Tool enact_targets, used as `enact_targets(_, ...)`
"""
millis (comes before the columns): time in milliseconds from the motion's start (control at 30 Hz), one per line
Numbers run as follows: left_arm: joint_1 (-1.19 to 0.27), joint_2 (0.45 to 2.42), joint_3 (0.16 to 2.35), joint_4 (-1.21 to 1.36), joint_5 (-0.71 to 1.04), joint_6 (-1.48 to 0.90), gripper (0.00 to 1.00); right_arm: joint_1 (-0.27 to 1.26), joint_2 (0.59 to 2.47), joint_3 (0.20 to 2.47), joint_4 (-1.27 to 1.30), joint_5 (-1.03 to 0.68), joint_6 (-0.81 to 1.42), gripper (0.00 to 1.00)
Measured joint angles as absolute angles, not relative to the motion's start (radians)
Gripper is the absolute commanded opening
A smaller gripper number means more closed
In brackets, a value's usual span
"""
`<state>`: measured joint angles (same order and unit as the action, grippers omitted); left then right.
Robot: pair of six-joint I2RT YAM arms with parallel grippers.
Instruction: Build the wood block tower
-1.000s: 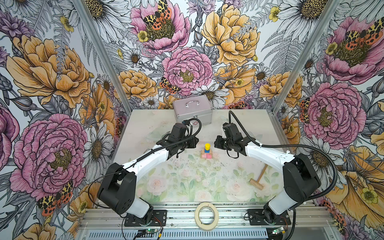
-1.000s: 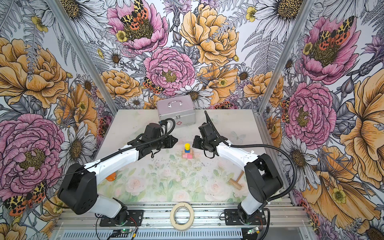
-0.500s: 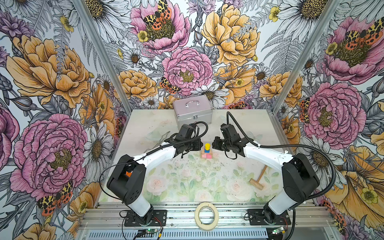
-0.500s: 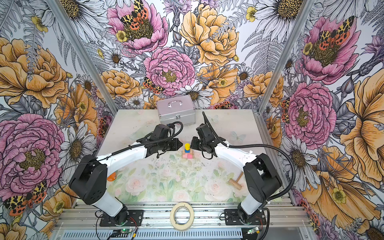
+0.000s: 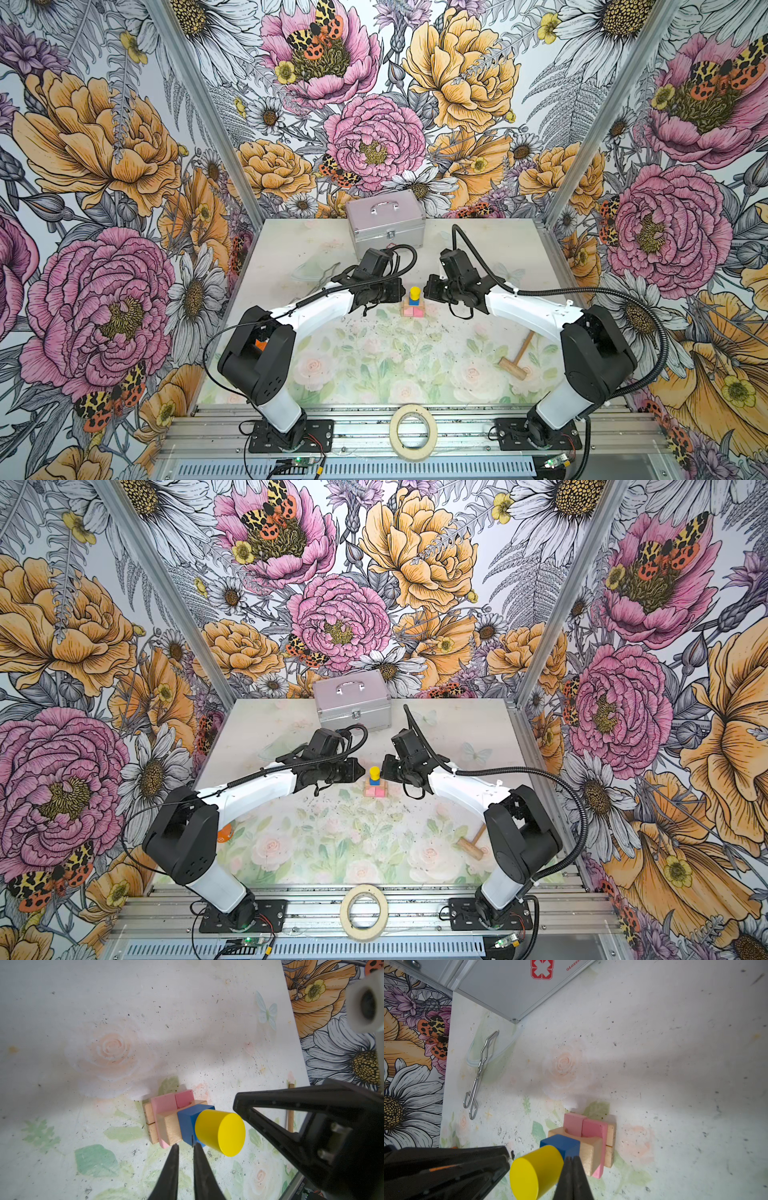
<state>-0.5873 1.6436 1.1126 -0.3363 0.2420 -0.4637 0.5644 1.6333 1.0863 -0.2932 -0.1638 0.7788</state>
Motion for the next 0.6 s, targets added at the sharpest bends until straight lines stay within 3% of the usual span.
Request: enact_targets(600,-0.592,1.653,1.119,-0.356,0.242,-0.462,0.16,0.571,1.633,1.084,-0.292,-0.174,0.790,0.00)
